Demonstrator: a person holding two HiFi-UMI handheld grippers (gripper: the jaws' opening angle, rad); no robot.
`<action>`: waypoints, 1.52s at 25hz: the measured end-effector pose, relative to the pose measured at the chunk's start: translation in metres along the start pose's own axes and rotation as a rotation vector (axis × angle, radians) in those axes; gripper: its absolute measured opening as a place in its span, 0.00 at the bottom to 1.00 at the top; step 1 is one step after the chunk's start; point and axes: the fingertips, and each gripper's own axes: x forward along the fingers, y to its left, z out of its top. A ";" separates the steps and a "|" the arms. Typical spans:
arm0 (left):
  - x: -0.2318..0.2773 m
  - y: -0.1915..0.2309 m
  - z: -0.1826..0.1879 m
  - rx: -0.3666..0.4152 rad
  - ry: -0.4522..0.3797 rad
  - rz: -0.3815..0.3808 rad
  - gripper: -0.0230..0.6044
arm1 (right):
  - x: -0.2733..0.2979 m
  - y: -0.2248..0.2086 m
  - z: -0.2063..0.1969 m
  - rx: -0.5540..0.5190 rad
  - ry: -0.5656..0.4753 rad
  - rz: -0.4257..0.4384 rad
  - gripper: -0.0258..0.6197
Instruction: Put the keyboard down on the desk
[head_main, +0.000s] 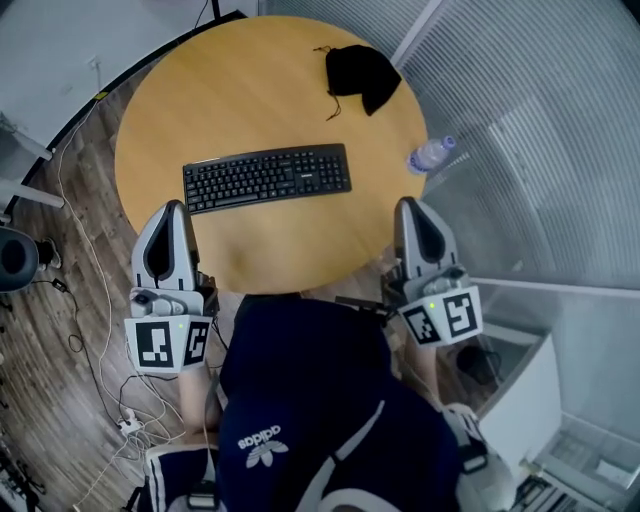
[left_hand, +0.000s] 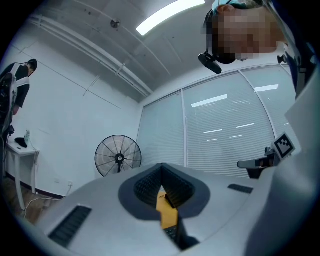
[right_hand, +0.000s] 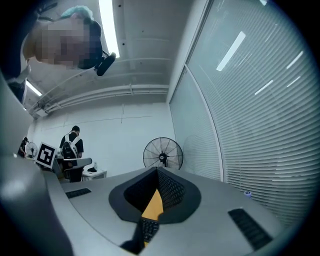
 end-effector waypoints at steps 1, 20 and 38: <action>-0.003 -0.002 -0.003 -0.002 0.005 0.001 0.04 | -0.004 0.001 -0.003 0.006 0.003 0.002 0.04; -0.028 -0.034 -0.039 -0.032 0.054 -0.003 0.04 | -0.028 0.011 -0.039 0.000 0.083 0.042 0.04; -0.008 -0.055 -0.032 -0.020 0.033 -0.058 0.04 | -0.011 0.038 -0.033 -0.055 0.068 0.112 0.04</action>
